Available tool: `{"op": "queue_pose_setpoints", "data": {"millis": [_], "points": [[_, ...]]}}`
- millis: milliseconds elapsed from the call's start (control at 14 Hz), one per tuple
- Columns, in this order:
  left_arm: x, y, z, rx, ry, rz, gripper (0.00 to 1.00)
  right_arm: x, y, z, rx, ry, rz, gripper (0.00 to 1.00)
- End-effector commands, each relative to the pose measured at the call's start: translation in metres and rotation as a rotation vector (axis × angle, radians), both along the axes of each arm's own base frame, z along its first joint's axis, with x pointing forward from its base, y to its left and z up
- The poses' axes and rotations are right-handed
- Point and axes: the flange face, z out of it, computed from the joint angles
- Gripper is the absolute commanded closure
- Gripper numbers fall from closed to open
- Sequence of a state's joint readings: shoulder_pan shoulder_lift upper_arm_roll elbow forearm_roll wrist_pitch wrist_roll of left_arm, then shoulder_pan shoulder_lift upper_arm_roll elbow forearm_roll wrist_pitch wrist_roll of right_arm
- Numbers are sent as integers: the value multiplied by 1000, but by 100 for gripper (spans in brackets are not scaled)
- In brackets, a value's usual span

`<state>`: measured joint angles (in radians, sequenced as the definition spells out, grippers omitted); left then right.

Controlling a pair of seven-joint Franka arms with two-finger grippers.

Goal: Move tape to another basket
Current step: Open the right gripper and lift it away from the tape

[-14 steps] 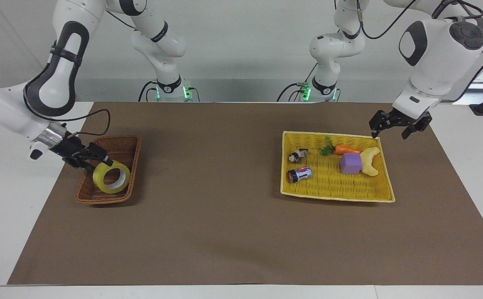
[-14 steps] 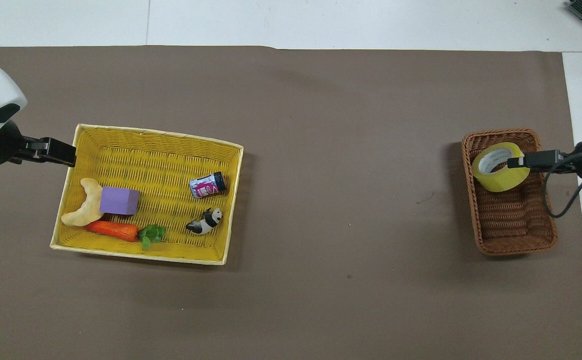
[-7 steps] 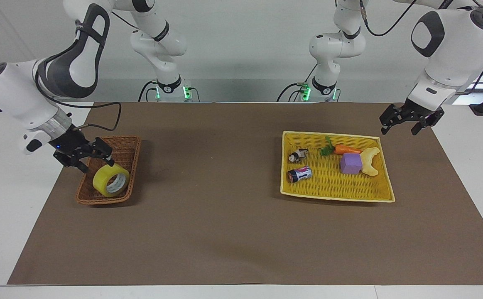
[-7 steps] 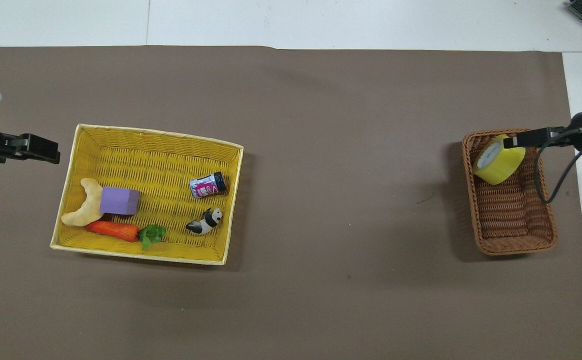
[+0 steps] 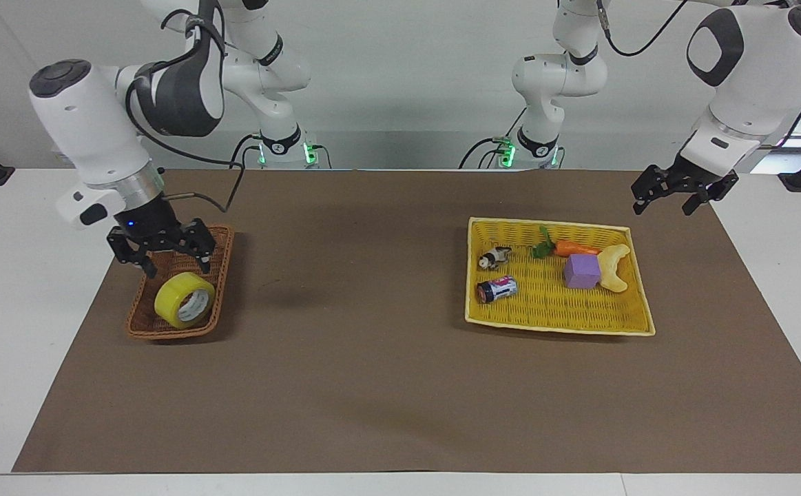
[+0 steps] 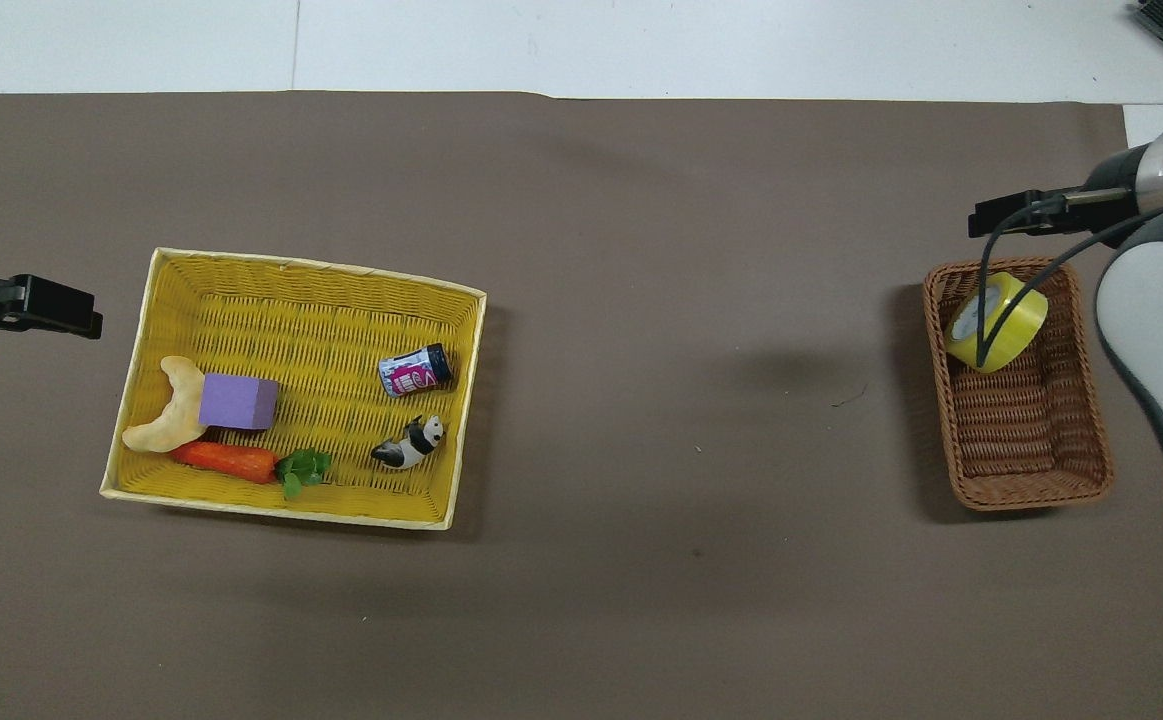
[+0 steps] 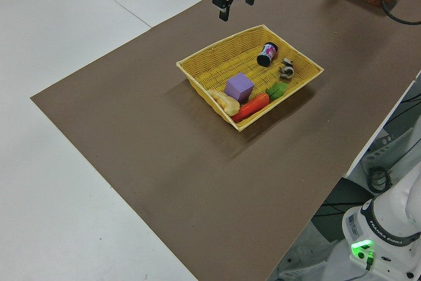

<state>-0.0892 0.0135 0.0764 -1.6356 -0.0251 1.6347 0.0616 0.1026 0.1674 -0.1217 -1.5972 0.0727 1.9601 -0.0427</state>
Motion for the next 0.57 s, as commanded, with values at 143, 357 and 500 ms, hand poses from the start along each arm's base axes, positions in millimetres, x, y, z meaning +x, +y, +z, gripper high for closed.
{"op": "queue_pose_setpoints", "data": {"millis": [143,357,500], "points": [[-14,-8,24,-14,-17,-13,0,-43,-1,65,-33,-15,-105,0],[-14,5,24,-12,-17,11,0,-72,-14,94,-21,9,-125,0],[-14,7,24,-12,-17,14,0,-86,-10,100,-15,44,-142,0]]}}
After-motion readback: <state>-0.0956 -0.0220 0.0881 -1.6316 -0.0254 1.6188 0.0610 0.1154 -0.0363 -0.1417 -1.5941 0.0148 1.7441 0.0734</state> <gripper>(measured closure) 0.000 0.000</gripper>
